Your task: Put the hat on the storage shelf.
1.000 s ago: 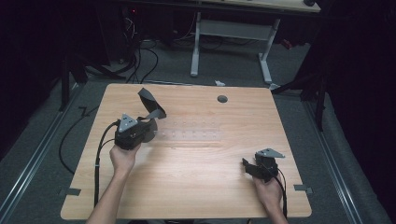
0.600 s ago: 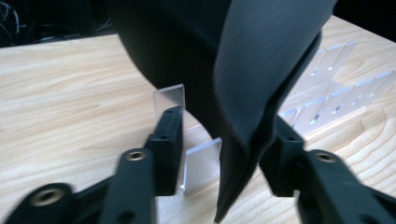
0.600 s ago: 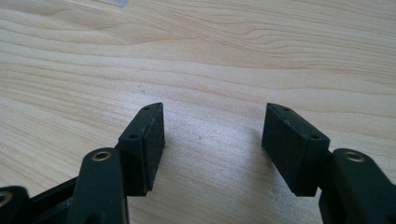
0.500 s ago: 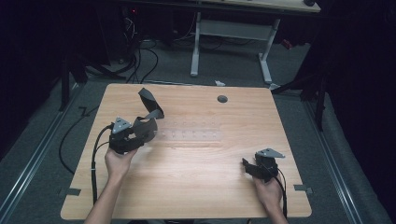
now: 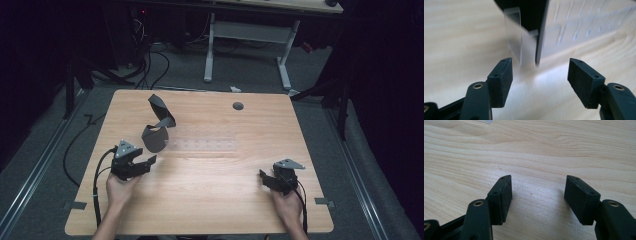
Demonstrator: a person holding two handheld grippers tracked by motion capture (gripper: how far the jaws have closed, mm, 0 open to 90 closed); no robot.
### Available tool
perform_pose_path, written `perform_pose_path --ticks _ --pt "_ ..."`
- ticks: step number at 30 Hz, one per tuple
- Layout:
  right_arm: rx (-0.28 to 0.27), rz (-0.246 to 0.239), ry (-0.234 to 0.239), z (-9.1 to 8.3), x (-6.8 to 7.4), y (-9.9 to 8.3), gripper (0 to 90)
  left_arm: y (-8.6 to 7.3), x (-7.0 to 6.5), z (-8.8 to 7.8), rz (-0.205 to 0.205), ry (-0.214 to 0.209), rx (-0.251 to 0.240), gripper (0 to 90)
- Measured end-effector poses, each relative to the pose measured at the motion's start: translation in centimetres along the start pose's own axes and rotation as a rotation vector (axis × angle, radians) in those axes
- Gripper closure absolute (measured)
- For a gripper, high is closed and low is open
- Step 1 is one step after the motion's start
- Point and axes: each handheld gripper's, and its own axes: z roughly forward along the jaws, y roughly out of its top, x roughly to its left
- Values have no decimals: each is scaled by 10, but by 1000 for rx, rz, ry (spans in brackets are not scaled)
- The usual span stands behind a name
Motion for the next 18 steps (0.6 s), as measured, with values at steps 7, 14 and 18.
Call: perform_pose_path --ticks 7,14,18 --pt "1 1 0 0 0 0 391 -39 19 -2 53 107 53 348" --pt "0 0 0 0 0 0 390 -41 17 -2 76 120 55 320" --pt "1 0 1 0 0 0 388 -41 16 -2 73 115 58 306"
